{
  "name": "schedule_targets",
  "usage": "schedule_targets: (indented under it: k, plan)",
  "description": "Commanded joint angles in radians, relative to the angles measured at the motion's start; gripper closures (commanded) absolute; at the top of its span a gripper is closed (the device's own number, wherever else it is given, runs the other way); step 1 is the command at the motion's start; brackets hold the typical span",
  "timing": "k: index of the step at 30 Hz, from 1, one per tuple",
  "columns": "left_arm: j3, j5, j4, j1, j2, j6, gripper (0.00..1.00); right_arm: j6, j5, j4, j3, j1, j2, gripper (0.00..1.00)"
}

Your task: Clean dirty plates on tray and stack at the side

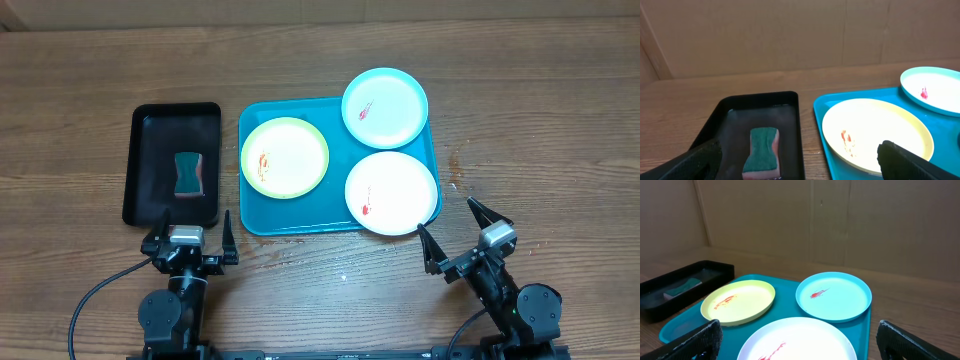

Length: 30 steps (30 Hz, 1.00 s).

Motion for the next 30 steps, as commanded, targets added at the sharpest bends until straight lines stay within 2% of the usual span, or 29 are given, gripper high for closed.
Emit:
schedule_targets:
  k: [1,13,16,20,26,30]
  plan:
    - [-0.008,-0.011,0.002,-0.006,-0.012,0.012,0.0,-0.002,0.01,0.006,-0.011,0.0,-0.01,0.0]
    - [-0.008,-0.011,0.002,-0.006,-0.012,0.012,0.0,-0.002,0.01,0.006,-0.011,0.0,-0.01,0.0]
    - [-0.008,-0.02,0.057,-0.006,-0.012,0.019,0.0,-0.002,0.015,0.007,-0.011,0.0,-0.01,0.0]
    - [-0.008,0.082,0.02,-0.006,-0.012,-0.01,0.0,0.0,0.03,0.005,-0.01,0.0,-0.01,0.0]
    - [-0.008,0.149,0.021,-0.006,-0.012,-0.027,0.0,0.007,0.009,0.01,-0.01,0.0,-0.01,0.0]
    - [0.008,0.228,0.018,-0.006,-0.012,-0.037,0.0,0.076,0.005,0.015,0.006,0.0,-0.01,0.0]
